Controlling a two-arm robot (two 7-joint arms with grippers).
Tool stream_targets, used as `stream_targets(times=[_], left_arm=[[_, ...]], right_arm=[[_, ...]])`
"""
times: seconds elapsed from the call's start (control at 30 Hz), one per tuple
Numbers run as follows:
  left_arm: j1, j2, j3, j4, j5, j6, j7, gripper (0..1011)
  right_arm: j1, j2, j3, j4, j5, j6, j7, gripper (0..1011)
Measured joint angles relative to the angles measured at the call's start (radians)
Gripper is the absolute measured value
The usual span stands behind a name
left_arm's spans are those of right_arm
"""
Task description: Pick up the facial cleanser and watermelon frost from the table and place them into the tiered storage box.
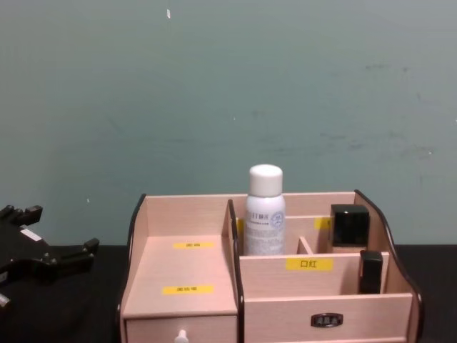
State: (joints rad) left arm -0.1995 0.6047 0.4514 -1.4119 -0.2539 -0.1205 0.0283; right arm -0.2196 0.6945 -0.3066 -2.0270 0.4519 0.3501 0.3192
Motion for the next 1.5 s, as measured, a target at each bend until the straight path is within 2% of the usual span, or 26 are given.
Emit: stream_targets(times=[0.2, 0.63, 0.93, 1.23, 1.5], left_arm=[[0.000, 0.000, 0.000, 0.000, 0.000, 0.000, 0.000, 1010], [0.000, 0.000, 0.000, 0.000, 0.000, 0.000, 0.000, 1010], [0.000, 0.000, 0.000, 0.000, 0.000, 0.000, 0.000, 1010], [0.000, 0.000, 0.000, 0.000, 0.000, 0.000, 0.000, 1010], [0.000, 0.000, 0.000, 0.000, 0.000, 0.000, 0.000, 1010]], right_arm=[[0.004, 0.004, -0.018, 0.012, -0.029, 0.011, 0.013, 1002], [-0.007, 0.005, -0.006, 0.004, -0.045, 0.032, 0.022, 1002], [-0.010, -0.017, 0.003, 0.002, -0.037, 0.051, 0.012, 1002], [0.010, -0.019, -0.015, -0.001, -0.050, 0.098, 0.009, 1002], [0.024, -0.039, -0.027, 0.021, -0.066, 0.120, -0.001, 1002]])
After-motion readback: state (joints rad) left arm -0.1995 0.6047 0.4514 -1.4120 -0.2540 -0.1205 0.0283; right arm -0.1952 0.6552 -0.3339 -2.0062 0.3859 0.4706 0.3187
